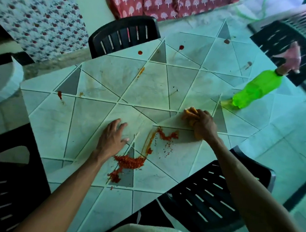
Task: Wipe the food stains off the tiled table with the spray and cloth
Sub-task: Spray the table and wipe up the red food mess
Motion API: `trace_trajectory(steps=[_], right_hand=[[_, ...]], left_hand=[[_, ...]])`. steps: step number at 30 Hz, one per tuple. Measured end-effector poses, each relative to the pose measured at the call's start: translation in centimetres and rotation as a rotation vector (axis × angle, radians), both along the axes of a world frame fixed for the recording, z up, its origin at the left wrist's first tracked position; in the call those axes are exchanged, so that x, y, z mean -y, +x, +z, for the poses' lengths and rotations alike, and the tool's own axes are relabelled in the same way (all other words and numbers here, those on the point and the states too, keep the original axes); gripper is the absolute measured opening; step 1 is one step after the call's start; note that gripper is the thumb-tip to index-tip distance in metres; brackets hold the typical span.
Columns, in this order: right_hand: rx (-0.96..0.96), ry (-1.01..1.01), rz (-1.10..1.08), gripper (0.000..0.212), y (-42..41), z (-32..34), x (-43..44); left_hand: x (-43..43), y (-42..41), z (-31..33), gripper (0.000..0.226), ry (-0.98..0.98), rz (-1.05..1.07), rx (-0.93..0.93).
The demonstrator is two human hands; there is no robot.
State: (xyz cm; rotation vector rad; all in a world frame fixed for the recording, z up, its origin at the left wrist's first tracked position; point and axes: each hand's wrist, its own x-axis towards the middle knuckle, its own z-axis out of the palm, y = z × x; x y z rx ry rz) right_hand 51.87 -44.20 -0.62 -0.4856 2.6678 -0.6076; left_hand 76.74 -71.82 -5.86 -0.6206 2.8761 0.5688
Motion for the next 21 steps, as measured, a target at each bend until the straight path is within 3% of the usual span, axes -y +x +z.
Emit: trace_trajectory(steps=[4, 16, 21], right_hand=[[0.015, 0.013, 0.098, 0.055, 3.8, -0.8, 2.7], [0.165, -0.06, 0.427, 0.054, 18.1, -0.6, 9.8], [0.207, -0.102, 0.431, 0.057, 19.7, 0.2, 9.3]], left_hand=[[-0.2, 0.1, 0.2, 0.064, 0.008, 0.017, -0.001], [0.3, 1.4, 0.6, 0.076, 0.064, -0.067, -0.029], [1.3, 2.1, 0.5, 0.065, 0.09, -0.118, -0.081]])
